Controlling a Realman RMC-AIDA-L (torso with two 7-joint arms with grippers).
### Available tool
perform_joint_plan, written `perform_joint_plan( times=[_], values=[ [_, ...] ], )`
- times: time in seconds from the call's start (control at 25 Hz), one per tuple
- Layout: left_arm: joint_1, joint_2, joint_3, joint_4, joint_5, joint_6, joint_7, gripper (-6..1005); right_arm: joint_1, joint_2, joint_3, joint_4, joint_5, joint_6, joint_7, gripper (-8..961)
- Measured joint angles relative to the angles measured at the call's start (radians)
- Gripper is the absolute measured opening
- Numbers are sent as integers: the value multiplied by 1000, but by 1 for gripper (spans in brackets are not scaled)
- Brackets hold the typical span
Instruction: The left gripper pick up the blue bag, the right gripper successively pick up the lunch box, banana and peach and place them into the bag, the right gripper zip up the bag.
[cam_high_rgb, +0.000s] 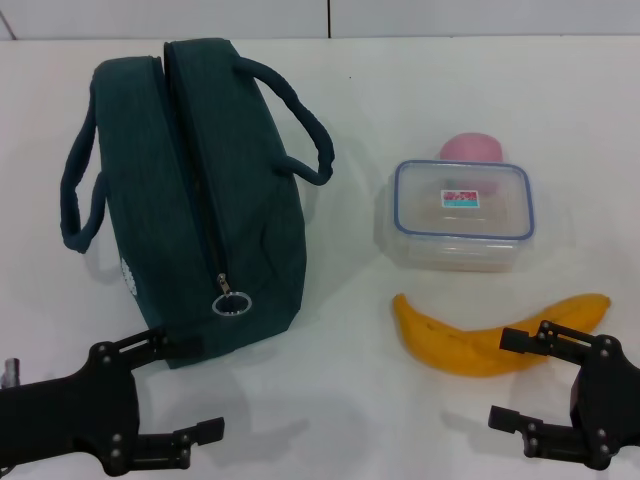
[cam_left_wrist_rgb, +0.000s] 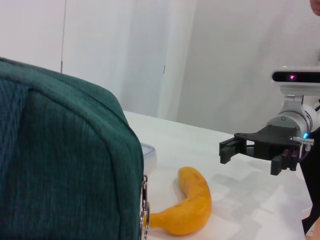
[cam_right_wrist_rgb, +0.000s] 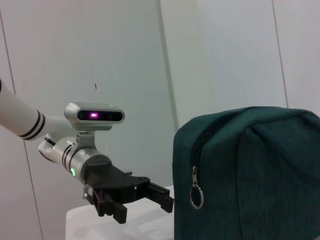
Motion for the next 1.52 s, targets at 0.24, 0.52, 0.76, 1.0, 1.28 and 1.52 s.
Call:
perform_joint_plan(
  times=[0.24,0.52,0.76,1.0,1.28,1.52],
  values=[
    [1,1,-6,0,0,14,-1,894,0,0,0,0,0,0,0,767],
    [11,13,-7,0,0,16,-75,895,0,0,5,0,0,-1,0,767],
    [4,89,-9,14,2,15,-391,891,0,0,9,0,0,1,0,767],
    [-9,151,-65,140,3,16,-693,885,2,0,9,0,0,2,1,767],
    [-75,193,-159,205,3,21,-928,879,3,0,9,0,1,4,7,767],
    [-180,218,-166,208,12,2,-1190,873,15,1,9,0,2,12,12,767]
  ],
)
